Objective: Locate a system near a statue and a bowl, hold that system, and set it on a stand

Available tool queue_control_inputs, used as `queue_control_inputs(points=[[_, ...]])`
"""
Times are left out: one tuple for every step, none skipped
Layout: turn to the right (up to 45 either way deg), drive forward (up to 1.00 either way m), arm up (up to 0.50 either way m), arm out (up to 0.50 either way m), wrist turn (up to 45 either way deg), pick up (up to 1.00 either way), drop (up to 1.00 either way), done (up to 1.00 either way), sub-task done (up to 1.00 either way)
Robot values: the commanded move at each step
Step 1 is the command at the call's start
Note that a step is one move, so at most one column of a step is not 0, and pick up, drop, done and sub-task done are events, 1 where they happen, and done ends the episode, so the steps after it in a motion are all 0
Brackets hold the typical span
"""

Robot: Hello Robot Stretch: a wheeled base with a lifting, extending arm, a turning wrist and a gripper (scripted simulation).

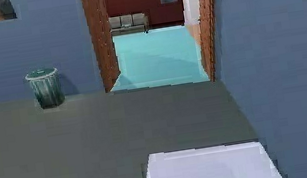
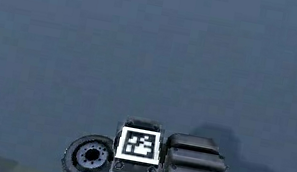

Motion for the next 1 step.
queue_control_inputs(points=[[0.0,1.0,0.0,0.0,0.0,0.0,0.0,0.0,0.0]])
